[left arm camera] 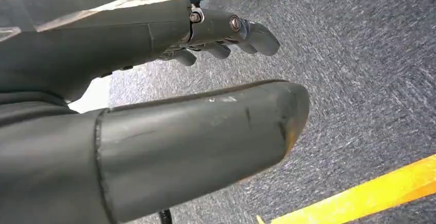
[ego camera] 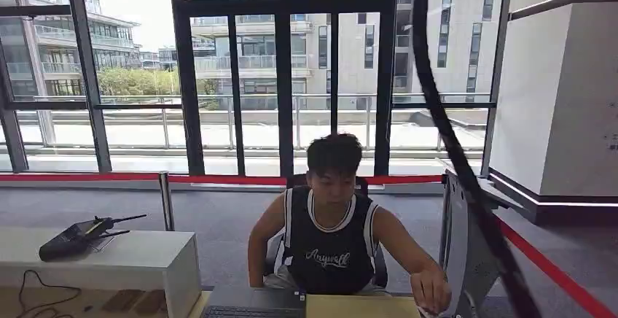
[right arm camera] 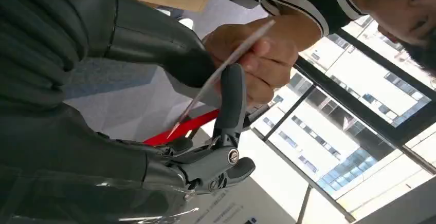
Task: Pass the card to the sensor for recognition and then transmit it.
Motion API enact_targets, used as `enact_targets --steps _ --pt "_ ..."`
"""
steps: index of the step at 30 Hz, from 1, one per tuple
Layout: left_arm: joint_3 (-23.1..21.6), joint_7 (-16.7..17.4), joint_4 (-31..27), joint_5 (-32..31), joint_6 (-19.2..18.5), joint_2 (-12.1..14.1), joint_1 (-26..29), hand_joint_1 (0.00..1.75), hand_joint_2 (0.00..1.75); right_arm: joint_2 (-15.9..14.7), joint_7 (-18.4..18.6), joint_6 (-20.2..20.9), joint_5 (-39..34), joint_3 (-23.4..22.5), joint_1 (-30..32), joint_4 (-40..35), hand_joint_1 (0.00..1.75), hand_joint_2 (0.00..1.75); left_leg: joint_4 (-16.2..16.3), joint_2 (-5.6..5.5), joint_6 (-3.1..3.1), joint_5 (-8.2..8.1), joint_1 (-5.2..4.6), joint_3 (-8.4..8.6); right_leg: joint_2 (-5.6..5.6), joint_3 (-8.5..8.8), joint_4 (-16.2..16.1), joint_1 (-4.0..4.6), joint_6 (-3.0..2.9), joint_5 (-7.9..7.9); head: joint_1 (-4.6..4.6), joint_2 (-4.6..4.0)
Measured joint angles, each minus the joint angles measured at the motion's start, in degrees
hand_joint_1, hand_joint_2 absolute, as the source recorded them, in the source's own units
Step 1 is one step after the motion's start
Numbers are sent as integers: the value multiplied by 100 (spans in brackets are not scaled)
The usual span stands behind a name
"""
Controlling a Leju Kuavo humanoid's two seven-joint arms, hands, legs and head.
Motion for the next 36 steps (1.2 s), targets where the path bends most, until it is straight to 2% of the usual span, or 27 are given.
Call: enact_targets --steps 13,17,24,36 --pt "-7 37 0 0 2 2 0 0 0 -46 11 4 -31 79 1 92 175 175 0 0 0 0 0 0 0 -1 0 0 0 0 -2 0" --pt "-7 109 2 72 13 4 4 0 0 -218 319 13 -131 179 51 120 175 175 1 0 0 0 0 1 0 -1 0 0 0 0 0 0" --pt "-4 116 0 166 17 7 6 0 0 -387 411 0 -378 203 275 298 175 175 1 0 2 -2 0 0 0 -2 -2 0 0 0 0 0" --pt "-4 275 0 295 103 15 10 0 0 -433 131 90 -570 234 511 1150 175 175 1 -1 1 -2 1 -2 0 -3 -1 1 0 0 0 0"
